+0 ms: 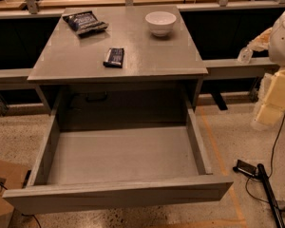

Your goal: Close top drawer

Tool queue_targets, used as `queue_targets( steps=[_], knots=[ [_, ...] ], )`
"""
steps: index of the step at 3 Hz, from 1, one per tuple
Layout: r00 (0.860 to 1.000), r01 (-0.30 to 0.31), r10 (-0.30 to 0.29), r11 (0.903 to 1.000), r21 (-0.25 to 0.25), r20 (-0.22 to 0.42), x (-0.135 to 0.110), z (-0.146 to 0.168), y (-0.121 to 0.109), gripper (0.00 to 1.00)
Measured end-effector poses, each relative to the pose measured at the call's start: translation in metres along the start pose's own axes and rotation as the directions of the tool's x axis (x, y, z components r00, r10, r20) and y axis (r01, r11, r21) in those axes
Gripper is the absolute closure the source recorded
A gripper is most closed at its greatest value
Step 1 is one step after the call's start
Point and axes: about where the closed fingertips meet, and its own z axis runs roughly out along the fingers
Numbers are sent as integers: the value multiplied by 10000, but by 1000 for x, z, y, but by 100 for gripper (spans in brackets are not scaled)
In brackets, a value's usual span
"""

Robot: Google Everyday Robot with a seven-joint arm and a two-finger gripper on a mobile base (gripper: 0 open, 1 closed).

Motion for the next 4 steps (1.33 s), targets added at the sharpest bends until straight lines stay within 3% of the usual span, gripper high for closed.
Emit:
queue_targets(
  steps=[1,2,4],
  knots=[
    [10000,0,0,10000,0,0,0,0,0,0],
    [10000,8,-8,10000,85,25,-1,-2,-1,13],
    [9990,212,-185,9976,-666,404,11,27,23,59]
  ],
)
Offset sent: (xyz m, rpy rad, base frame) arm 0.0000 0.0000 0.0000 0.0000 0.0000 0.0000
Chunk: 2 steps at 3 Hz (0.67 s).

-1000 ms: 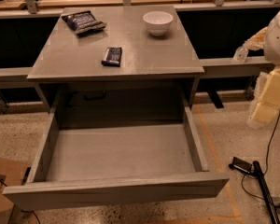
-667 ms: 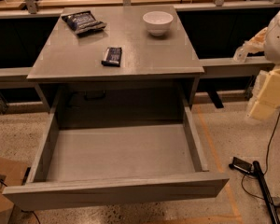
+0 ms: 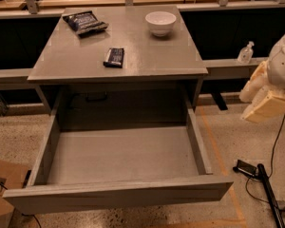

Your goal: Close top drawer

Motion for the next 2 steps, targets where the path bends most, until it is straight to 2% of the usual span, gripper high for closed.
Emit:
queue_targets(
  steps=[1,2],
  knots=[
    [9995,213,-190,9953,-940,255,7,35,22,82],
    [9987,224,-120,9757,-2178,487,14,70,57,100]
  ],
)
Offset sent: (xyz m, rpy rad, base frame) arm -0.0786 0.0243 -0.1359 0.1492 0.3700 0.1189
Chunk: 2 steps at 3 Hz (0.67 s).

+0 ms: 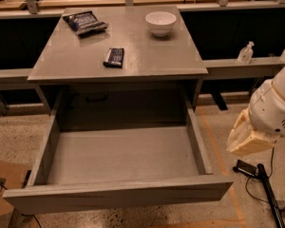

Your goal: Close top drawer

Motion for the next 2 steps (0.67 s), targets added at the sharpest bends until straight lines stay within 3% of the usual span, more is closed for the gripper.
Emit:
queue_targets(
  steps=[2],
  knots=[
    [9993,-32,13,9987,-513,-374,4,27,4,100]
  ],
)
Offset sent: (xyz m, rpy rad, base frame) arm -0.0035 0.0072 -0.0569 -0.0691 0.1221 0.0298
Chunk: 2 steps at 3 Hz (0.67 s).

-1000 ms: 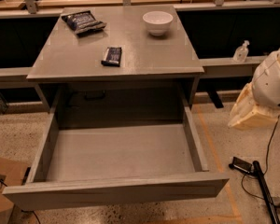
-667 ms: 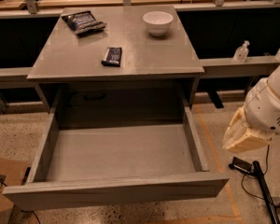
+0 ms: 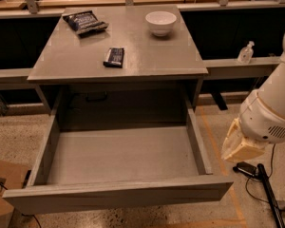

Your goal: Close top drawer

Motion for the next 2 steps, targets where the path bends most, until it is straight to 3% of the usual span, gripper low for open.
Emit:
queue_targets(
  steps=[2],
  knots=[
    [9994,-70,28,9924,-1228,-342,9,61,10,100]
  ],
)
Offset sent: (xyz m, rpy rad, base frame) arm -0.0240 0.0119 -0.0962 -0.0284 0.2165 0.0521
